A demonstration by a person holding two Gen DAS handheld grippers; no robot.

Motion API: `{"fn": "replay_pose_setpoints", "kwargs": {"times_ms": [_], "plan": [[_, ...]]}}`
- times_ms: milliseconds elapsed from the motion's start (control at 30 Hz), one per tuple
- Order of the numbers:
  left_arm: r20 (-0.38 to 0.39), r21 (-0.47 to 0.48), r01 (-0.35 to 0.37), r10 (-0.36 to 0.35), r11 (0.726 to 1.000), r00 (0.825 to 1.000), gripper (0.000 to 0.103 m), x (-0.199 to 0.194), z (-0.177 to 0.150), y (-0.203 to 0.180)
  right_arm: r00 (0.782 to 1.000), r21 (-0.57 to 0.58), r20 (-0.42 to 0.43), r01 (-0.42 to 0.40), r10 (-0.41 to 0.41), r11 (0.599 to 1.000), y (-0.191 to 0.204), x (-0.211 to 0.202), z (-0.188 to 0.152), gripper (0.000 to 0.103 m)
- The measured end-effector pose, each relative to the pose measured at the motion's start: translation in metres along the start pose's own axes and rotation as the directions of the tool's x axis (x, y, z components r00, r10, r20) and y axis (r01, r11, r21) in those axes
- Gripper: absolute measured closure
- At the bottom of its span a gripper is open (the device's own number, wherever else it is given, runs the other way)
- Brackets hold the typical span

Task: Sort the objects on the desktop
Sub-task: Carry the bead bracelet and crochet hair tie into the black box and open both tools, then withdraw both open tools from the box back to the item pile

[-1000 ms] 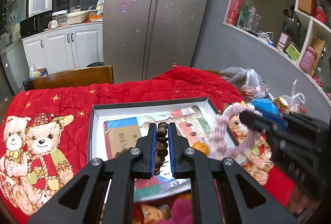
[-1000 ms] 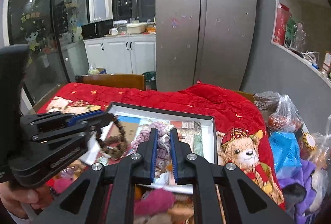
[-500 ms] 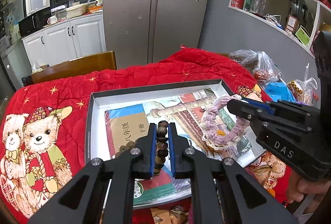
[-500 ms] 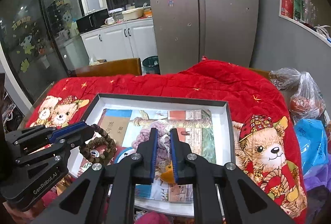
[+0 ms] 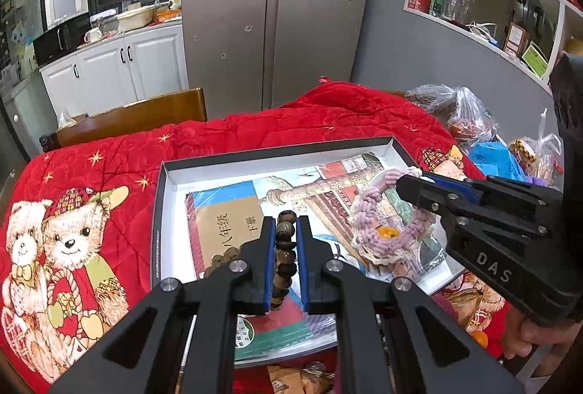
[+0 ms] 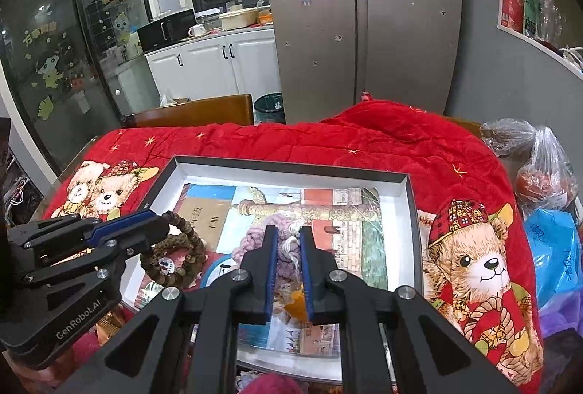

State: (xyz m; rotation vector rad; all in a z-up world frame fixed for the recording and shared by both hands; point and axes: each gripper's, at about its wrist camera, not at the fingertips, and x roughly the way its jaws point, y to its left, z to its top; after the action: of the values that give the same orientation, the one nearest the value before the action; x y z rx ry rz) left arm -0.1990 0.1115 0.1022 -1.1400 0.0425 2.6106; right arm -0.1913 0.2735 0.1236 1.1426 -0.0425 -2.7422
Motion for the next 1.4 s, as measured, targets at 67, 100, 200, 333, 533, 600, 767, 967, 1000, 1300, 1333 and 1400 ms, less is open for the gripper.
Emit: {"fn": "replay_pose_setpoints", "kwargs": {"times_ms": [67,100,200,333,533,600,767,967,1000,1300,1333,1400], "plan": [[0.002,0.009,-0.004,0.004,1.000,1.000,0.092,-0.001,0.000,-0.002,1.000,-0.003,0.002,0.007,-0.007,1.000,0.001,0.001,0.000,0.091],[0.002,0.011,-0.008,0.008,1.000,1.000,0.091,-0.001,0.000,-0.003,1.000,-0.007,0.000,0.002,-0.002,1.000,0.001,0.001,0.000,0.091],[-0.018,0.011,-0.036,0.036,0.999,0.999,0.051,0.000,0.001,-0.004,1.000,-0.002,-0.008,-0.008,0.008,1.000,0.002,0.004,0.000,0.083],[0.013,-0.025,-0.095,0.096,0.995,0.995,0.014,-0.004,0.004,0.002,0.997,0.016,0.021,0.075,-0.075,0.997,-0.001,0.003,0.001,0.038],[0.010,-0.037,-0.079,0.079,0.996,0.997,0.010,-0.006,0.005,0.002,0.995,0.037,0.063,0.070,-0.072,0.997,-0.009,-0.006,0.005,0.029],[0.011,-0.035,-0.079,0.080,0.996,0.997,0.010,-0.007,0.004,0.001,0.995,0.027,0.055,0.084,-0.086,0.996,-0.008,-0.005,0.006,0.029],[0.013,-0.025,-0.086,0.086,0.996,0.996,0.010,-0.007,0.003,0.003,0.996,0.030,0.049,0.066,-0.068,0.997,-0.011,-0.004,0.005,0.029],[0.011,-0.029,-0.081,0.082,0.996,0.997,0.010,-0.009,0.004,0.004,0.995,0.023,0.048,0.085,-0.086,0.996,-0.009,-0.005,0.005,0.029],[0.012,-0.028,-0.083,0.084,0.996,0.996,0.010,-0.010,0.004,0.004,0.995,0.022,0.050,0.085,-0.086,0.996,-0.009,-0.006,0.006,0.029],[0.059,-0.016,-0.042,0.043,0.999,0.997,0.010,-0.073,0.004,-0.010,0.992,0.031,0.122,0.019,-0.023,0.999,0.001,-0.072,0.011,0.021],[0.069,-0.010,-0.039,0.040,0.999,0.997,0.010,-0.084,0.004,-0.011,0.990,0.025,0.141,0.017,-0.020,1.000,0.005,-0.085,0.010,0.019],[0.099,0.007,-0.046,0.046,0.999,0.994,0.009,-0.111,0.003,-0.015,0.984,0.005,0.175,0.017,-0.018,1.000,0.014,-0.110,0.007,0.018]]}}
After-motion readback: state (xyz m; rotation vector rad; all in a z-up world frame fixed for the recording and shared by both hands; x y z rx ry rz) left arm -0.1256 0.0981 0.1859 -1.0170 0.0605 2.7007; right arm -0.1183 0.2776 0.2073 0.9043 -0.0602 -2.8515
